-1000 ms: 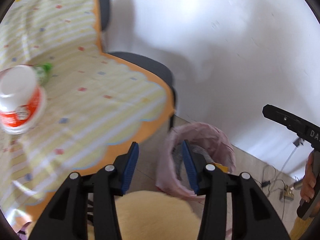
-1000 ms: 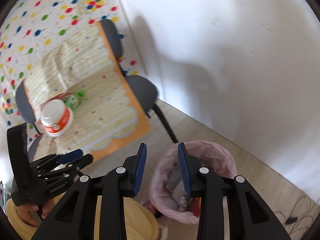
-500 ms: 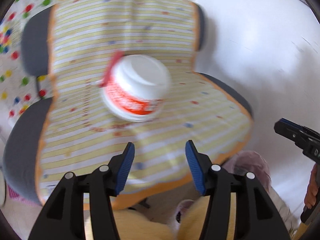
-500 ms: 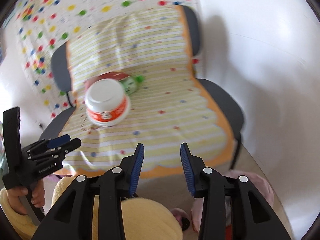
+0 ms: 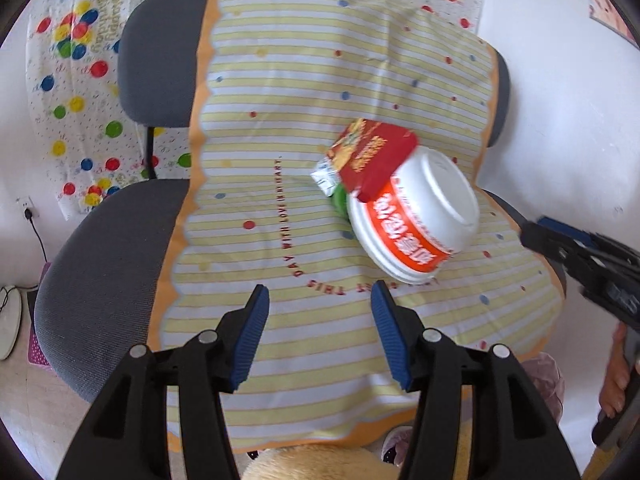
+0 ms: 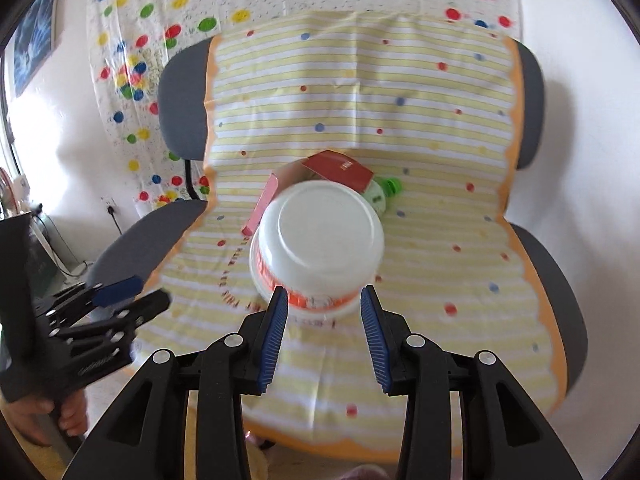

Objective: Collect trash
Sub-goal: 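Move both tools back over the chair toward the white bowl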

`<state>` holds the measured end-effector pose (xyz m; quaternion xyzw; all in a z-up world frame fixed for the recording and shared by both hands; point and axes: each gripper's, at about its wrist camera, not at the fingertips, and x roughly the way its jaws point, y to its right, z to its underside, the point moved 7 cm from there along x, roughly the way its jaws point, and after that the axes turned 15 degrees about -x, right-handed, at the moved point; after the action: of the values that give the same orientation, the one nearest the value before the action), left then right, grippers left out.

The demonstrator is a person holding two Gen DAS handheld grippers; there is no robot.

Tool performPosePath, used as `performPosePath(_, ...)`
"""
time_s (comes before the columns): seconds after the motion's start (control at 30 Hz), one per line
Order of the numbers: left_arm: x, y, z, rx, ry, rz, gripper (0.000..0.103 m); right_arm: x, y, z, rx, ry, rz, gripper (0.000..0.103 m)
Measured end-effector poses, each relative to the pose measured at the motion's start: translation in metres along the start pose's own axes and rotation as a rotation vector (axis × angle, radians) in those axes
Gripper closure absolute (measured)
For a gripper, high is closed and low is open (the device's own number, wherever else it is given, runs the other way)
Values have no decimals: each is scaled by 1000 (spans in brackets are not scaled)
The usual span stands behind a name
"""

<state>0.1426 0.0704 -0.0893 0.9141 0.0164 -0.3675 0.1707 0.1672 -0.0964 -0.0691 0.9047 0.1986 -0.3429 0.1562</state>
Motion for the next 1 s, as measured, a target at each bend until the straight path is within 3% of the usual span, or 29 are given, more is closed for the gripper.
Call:
performPosePath(0.27, 15, -6, 5, -10, -34, 1, 51, 52, 31, 1, 96, -62, 36, 64)
performPosePath(0.37, 18, 0, 9, 6, -42, 5, 51, 45, 40, 14, 91, -74, 84, 64)
performPosePath(0.57, 25, 25, 22, 49, -76, 26, 51, 37, 72, 66, 107, -208, 156, 64)
performPosePath(0.67, 27, 42, 31, 87, -89, 41, 51, 20, 84, 84, 100, -221, 196, 64)
performPosePath(0.73, 29, 53, 37, 113, -102, 50, 51, 7, 89, 92, 82, -204, 188, 63)
performPosePath(0.83, 33, 66, 43, 138, -116, 53, 51, -6, 95, 90, 94, -109, 84, 63)
performPosePath(1.0, 35, 78, 39, 140, -116, 45, 51, -19, 112, 56, 144, 29, 48, 61)
